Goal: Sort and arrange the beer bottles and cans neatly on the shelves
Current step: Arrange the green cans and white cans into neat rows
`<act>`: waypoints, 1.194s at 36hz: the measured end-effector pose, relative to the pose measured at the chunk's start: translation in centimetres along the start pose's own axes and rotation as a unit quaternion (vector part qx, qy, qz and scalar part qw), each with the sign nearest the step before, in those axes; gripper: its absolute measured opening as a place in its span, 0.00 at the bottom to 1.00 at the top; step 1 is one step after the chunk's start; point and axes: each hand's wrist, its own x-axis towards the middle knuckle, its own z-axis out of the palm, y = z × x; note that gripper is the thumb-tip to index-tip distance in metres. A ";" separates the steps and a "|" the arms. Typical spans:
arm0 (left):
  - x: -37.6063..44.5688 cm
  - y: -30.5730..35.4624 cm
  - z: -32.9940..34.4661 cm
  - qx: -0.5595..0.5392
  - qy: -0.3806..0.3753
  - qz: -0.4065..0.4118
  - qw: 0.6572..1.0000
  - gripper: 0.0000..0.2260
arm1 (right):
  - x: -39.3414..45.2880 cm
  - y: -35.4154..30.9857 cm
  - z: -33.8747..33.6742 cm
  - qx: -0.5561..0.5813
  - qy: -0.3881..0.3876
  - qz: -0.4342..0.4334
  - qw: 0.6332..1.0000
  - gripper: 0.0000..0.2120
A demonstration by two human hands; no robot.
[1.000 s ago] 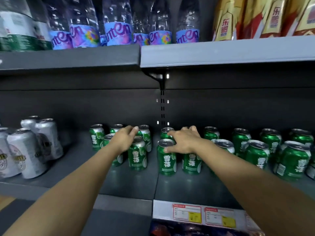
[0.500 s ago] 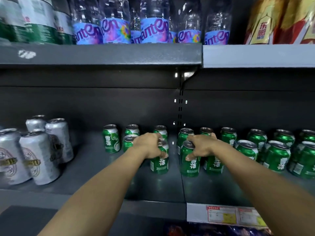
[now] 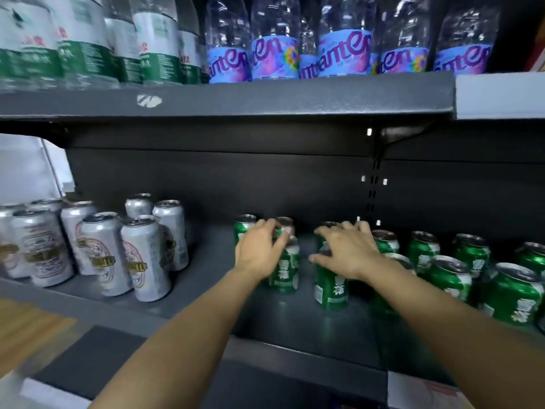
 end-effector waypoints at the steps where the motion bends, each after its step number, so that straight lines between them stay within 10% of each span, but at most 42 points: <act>1: 0.1 -0.9 -0.3 0.004 -0.001 -0.010 1.000 0.15 | 0.6 -0.8 -0.1 -0.004 -0.003 -0.003 1.000 0.30; 9: 1.5 -7.5 -2.0 -0.009 -0.021 -0.070 0.997 0.17 | 5.8 -7.3 -0.9 0.027 0.041 0.020 0.999 0.24; 23: 3.4 -14.3 2.3 -0.183 -0.142 -0.148 0.962 0.47 | 13.2 -14.0 -0.4 -0.007 -0.045 0.104 0.994 0.20; 43: 6.6 -14.5 5.8 -0.224 -0.101 -0.163 0.956 0.29 | 13.2 -11.1 1.4 0.038 0.036 0.151 0.987 0.15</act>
